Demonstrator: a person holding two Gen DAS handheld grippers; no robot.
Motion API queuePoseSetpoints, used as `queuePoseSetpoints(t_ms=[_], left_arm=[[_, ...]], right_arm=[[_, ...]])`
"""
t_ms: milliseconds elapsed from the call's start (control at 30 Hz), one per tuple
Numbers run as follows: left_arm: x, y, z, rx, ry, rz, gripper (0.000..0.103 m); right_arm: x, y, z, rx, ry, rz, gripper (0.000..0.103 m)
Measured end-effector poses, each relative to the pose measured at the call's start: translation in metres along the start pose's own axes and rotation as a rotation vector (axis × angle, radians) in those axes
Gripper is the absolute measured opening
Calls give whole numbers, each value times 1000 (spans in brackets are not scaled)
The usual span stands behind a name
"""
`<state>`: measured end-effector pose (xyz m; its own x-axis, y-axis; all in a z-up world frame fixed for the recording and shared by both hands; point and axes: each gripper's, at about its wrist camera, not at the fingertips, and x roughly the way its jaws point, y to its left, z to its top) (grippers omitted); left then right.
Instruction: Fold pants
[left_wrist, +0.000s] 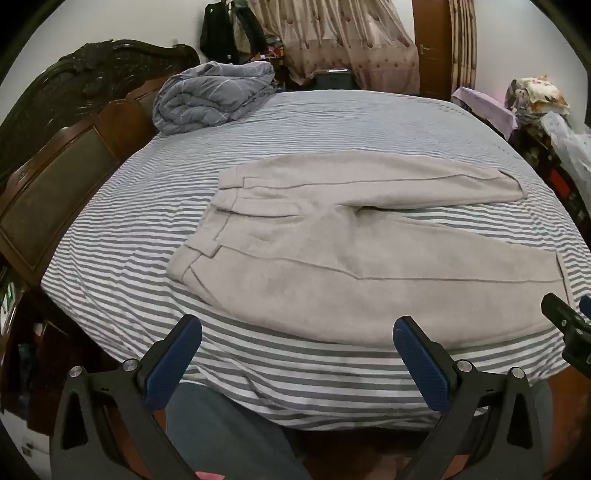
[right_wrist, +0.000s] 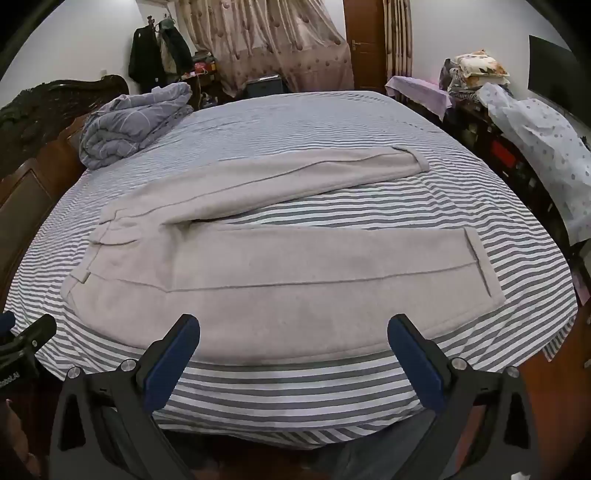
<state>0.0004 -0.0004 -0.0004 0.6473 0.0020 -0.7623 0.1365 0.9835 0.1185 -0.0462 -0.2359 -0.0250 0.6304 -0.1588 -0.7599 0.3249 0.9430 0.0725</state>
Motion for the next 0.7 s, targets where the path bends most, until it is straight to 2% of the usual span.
queuePoseSetpoints(t_ms=[300, 400, 700], left_arm=[[7, -3, 4, -11, 37, -11, 103], [15, 4, -7, -38, 44, -29, 103], [19, 11, -13, -54, 29, -39, 103]], right_arm=[[0, 5, -2, -11, -3, 4, 101], [0, 1, -1, -5, 4, 13, 101], [5, 2, -4, -9, 16, 31, 101]])
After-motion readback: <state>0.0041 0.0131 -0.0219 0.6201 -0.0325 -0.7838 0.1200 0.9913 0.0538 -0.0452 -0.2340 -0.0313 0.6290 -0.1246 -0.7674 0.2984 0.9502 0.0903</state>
